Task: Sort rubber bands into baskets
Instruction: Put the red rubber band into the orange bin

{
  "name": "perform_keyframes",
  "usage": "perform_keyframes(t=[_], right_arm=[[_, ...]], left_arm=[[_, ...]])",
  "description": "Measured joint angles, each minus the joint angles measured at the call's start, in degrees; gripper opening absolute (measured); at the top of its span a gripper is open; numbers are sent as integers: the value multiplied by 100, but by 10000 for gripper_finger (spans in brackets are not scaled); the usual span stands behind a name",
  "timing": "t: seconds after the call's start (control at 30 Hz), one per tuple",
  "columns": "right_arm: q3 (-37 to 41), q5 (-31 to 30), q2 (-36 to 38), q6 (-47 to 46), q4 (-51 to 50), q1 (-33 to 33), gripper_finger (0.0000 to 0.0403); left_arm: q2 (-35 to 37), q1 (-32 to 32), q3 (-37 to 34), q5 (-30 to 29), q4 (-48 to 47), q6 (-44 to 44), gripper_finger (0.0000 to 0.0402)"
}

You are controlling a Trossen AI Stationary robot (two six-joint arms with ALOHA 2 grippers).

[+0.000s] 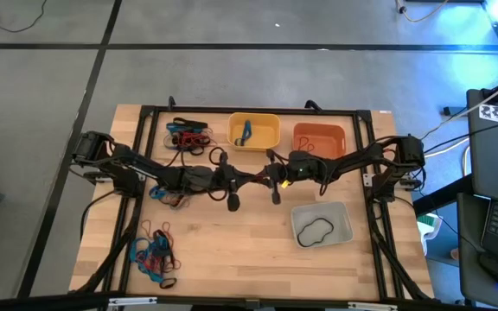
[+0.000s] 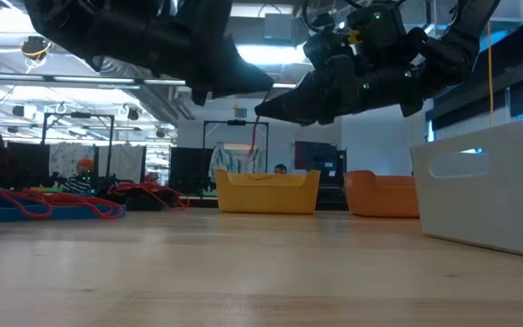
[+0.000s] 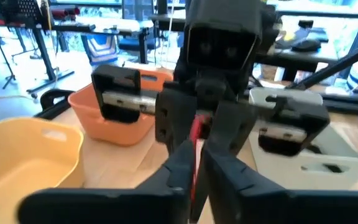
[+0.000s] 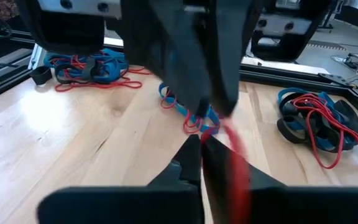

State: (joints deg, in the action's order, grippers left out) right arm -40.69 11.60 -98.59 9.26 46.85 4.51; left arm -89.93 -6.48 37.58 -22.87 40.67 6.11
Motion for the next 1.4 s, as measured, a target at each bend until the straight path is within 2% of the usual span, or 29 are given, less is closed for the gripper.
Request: perform_keyframes(t=[0.17,0.3,0.47,0.67,0.77,0.93,1.07,1.23,1.4], right_arm=[[4,-194,379,23,-596,0,12],[4,-552,1035,194,-1395,0,6],[4,-1568,2082,591,-2619,0,6],[4,-3054,3402,1005,-3926,8,9],[4,-3510,3966,1102,-4460,162,9],[4,-3558,4532,1073,-5250,853,9],[4,-3401,4554,1051,-5564,1589,9],[4,-2771,4212,747,-5661,2359,10],[24,-2467,3690,509,-5810,2722,10]], left_arm=[[188,-17,0,2,-703,-28,110],[554,-13,0,0,-1733,50,136],[883,-13,0,-6,-2617,373,143],[896,-13,0,-39,-2836,505,143],[896,-13,0,-42,-2868,552,143],[896,-13,0,-48,-2860,553,143],[896,-13,0,-50,-2862,553,143],[896,-13,0,-50,-2864,553,143],[894,-13,0,-50,-2894,553,144]])
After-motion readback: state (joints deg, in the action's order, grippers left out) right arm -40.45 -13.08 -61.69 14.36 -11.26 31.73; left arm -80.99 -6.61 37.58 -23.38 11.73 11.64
